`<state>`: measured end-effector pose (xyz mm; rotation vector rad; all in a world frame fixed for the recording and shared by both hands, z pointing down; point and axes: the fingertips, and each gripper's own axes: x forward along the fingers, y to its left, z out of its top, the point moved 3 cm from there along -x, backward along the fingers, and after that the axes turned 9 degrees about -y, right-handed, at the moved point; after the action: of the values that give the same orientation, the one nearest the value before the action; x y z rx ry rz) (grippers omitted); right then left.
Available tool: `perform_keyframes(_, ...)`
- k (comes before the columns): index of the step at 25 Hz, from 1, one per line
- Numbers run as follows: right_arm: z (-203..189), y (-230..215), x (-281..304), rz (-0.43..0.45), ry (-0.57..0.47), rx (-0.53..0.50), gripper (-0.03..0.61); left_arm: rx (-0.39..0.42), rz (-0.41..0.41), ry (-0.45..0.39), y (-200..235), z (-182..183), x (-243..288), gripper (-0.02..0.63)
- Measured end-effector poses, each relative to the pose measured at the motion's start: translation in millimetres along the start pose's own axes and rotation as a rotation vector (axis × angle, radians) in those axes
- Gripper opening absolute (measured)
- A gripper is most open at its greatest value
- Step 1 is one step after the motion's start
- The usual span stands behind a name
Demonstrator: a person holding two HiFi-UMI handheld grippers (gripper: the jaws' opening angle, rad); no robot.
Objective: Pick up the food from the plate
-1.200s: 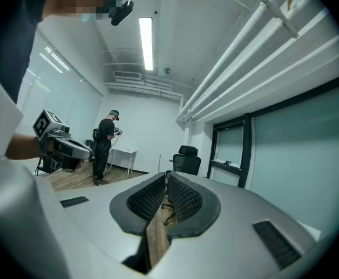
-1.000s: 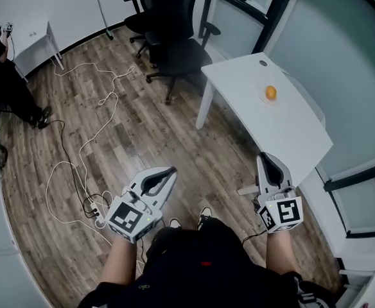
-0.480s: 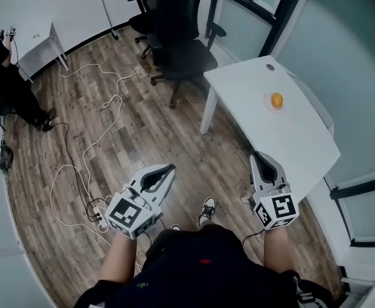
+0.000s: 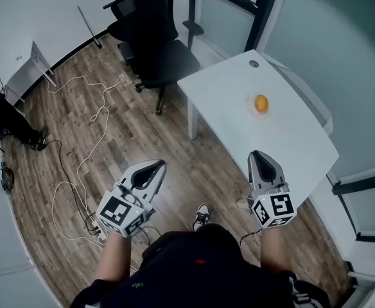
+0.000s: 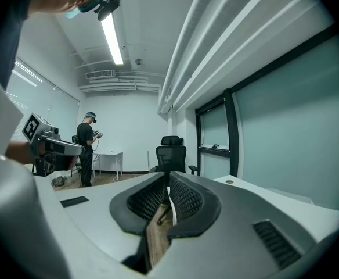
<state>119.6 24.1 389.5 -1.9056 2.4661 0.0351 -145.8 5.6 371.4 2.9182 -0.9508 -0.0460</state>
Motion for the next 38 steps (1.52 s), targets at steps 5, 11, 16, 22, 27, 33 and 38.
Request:
perform_keyframes(5, -2, -54, 19, 0.004, 0.012, -0.039, 0.043, 0.024, 0.016, 0.009, -1, 10, 61, 0.028)
perform_keyframes(11, -9, -85, 25, 0.026, -0.001, -0.038, 0.043, 0.02, 0.015, 0.038, -14, -1, 94, 0.028)
perform_keyframes(16, -12, -104, 32, 0.027, -0.052, 0.043, 0.043, 0.022, -0.021, 0.053, -9, -2, 127, 0.028)
perform_keyframes(22, -16, -117, 48, 0.024, -0.047, 0.005, 0.029, 0.0, -0.085, 0.036, 9, -11, 166, 0.028)
perform_keyframes(27, -17, -143, 75, -0.042, -0.015, -0.025, 0.026, -0.002, -0.147, 0.026, 36, -8, 215, 0.028)
perform_keyframes(33, -23, -177, 136, -0.157, 0.046, -0.03, 0.026, -0.053, -0.236, 0.025, 96, -15, 287, 0.028)
perform_keyframes(38, -33, -201, 188, -0.261, 0.118, -0.033, 0.026, -0.083, -0.327, 0.056, 145, -11, 345, 0.028)
